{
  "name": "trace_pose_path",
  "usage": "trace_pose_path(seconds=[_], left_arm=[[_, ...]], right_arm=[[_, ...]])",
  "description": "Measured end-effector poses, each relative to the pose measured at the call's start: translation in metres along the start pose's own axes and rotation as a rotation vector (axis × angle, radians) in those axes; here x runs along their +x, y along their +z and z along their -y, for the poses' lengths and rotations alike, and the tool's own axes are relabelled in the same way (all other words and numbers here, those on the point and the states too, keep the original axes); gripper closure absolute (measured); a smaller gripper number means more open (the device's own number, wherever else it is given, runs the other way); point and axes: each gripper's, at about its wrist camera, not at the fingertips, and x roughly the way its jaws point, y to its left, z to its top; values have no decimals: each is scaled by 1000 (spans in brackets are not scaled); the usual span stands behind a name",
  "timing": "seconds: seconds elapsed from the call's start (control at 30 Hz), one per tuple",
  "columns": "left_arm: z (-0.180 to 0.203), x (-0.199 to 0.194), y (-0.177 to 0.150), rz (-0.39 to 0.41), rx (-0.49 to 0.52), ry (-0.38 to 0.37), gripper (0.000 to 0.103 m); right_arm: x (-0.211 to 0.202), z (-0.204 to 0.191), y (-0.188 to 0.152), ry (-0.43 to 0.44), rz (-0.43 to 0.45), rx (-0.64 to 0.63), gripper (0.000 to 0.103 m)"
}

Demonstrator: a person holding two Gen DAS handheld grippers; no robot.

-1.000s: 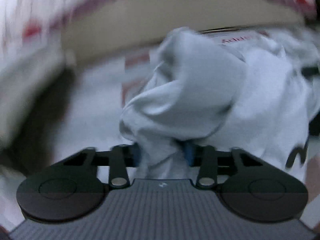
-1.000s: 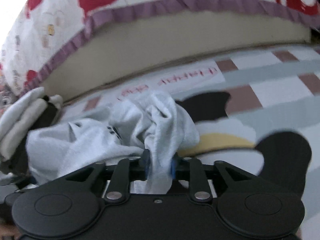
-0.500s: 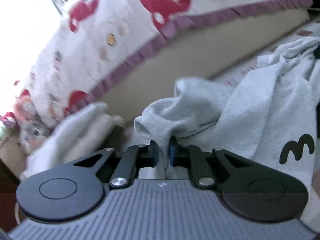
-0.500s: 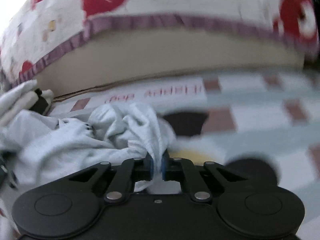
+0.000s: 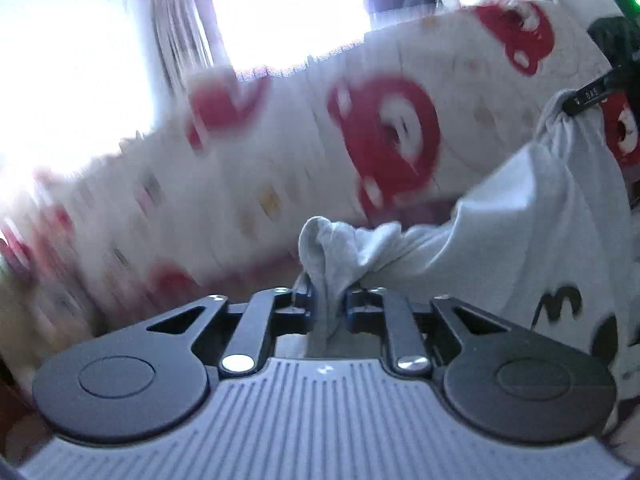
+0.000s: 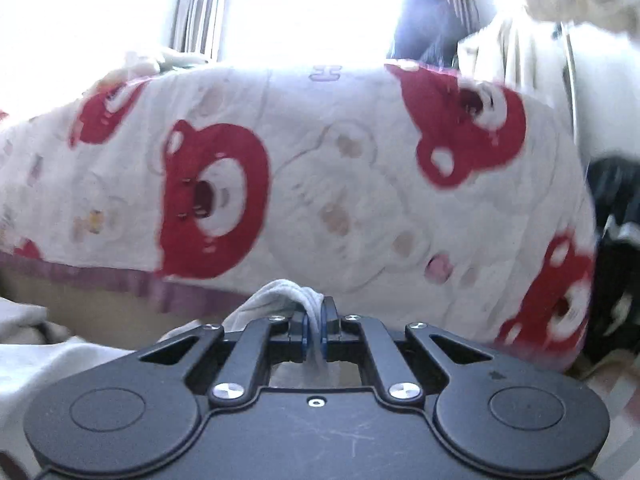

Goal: Fold clothes

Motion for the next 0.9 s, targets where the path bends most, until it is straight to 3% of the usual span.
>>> trace_pose_path(seconds=[0.07, 0.1, 0.13, 0.2, 0.23, 0.47, 0.57, 0.67, 0.8, 0.9], left_arm=[[4, 40, -17, -141, 13, -5, 50], [6, 60, -25, -211, 20, -7, 50], [12, 72, -39, -251, 51, 9, 50], [22, 77, -66, -285, 97, 6, 50], [26, 74, -79, -288, 107, -29, 50], [40, 31, -121, -282, 177, -317, 39], [45, 17, -123, -270, 198, -407, 27], [54, 14, -123, -324, 179, -509, 25], [59, 21, -125, -339, 197, -492, 24], [63, 26, -127, -347, 211, -474, 24]], right_arm=[[42, 3, -14, -25, -130, -50, 62], [64, 6, -28, -18, -216, -65, 38], [82, 9, -47, -12, -298, -84, 39], [91, 15, -85, -32, -379, -112, 40], [93, 17, -104, -45, -410, -122, 38], [41, 28, -192, 281, -533, -31, 38], [11, 31, -202, 386, -537, 17, 38], [-15, 33, -204, 516, -549, 48, 38], [-37, 15, -202, 651, -585, -19, 37], [-50, -8, -206, 694, -588, -122, 35]])
